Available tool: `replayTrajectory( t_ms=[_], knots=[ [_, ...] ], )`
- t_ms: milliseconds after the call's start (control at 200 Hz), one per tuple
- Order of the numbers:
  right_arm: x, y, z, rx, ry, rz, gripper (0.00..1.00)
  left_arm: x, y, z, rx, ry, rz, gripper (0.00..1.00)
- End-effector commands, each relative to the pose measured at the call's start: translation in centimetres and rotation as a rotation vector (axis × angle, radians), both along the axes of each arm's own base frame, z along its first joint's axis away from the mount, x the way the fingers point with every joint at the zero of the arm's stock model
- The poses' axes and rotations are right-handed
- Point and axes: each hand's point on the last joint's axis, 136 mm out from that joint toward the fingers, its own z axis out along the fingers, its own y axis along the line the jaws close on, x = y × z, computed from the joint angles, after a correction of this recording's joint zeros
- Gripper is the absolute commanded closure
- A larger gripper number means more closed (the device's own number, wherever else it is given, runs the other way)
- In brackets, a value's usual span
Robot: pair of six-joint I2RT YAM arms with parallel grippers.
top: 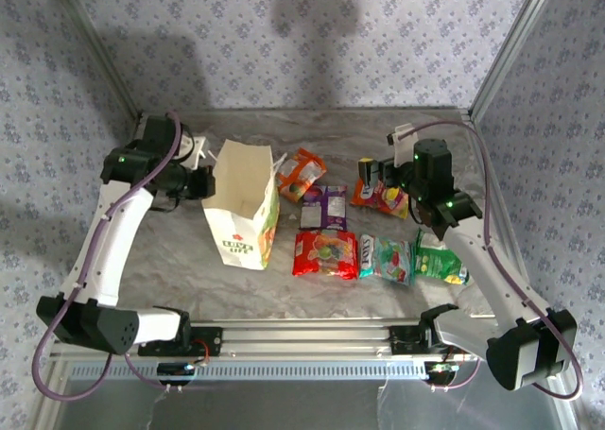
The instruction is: Place the snacks into the paper bag
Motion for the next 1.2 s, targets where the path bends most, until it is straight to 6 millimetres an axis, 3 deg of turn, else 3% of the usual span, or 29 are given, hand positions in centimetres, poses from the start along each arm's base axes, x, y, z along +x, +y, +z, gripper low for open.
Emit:
replayTrajectory(
  t_ms=[0,245,690,974,1194],
  knots=[
    [-0.8,-0.1,0.0,0.01,0.008,0.009,0.0,-0.2,-0.6,0.1,-0.028,0.0,0.022,0.92],
    [-1.0,-0.2,-0.5,0.0,0.023,0.011,0.0,-0.6,-0.3,-1.1,-0.024,0.021,0.075,0.91],
    [-0.7,0.7,-0.3,0.02,0.036,0.04,0.0,-1.7,1.5,0.2,-0.008,-0.034,0.183,0.9],
    [-0.9,0.5,-0.7,0.008,0.047,0.036,0.0,-1.9,1.6,-1.5,0.0,0.012,0.198,0.87],
    [-0.9,0.5,-0.9,0.003,0.056,0.034,0.0,-1.8,1.3,-1.1,-0.024,-0.004,0.199,0.76]
  ],
)
